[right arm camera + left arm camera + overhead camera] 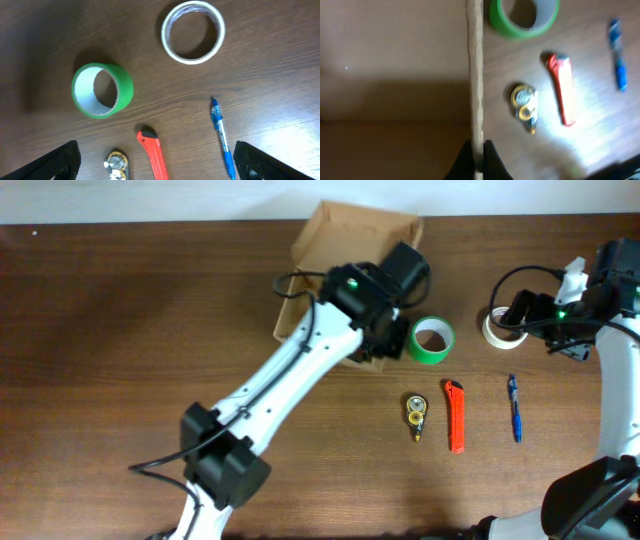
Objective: Pack container
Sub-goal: 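Push the cardboard box with the left gripper toward the table center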
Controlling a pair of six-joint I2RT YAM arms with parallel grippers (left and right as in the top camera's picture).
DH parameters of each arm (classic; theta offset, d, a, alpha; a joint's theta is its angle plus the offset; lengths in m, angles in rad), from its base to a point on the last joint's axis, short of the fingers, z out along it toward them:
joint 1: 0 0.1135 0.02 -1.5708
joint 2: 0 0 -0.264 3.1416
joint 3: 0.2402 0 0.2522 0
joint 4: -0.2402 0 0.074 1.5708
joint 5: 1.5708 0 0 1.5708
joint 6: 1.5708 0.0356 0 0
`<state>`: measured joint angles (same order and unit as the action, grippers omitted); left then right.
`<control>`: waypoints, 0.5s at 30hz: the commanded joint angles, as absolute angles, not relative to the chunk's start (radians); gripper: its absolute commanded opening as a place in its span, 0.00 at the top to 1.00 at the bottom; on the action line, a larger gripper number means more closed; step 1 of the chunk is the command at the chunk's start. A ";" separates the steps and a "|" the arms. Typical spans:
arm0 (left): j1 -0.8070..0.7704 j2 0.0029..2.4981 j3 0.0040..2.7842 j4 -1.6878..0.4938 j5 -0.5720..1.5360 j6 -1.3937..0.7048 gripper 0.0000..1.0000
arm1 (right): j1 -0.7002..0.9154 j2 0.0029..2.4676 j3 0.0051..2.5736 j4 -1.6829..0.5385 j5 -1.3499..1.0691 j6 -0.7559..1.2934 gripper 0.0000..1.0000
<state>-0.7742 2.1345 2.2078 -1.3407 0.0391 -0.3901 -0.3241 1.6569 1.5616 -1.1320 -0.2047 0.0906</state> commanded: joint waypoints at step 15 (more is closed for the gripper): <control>-0.850 2.341 2.224 -1.300 -0.122 -0.336 0.98 | -0.286 1.660 1.580 -1.131 -0.201 0.094 0.01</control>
<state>-0.8742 2.3234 2.2078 -1.3121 -0.0677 -0.3550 -0.2909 1.6569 1.5616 -1.1324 -0.2043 0.0929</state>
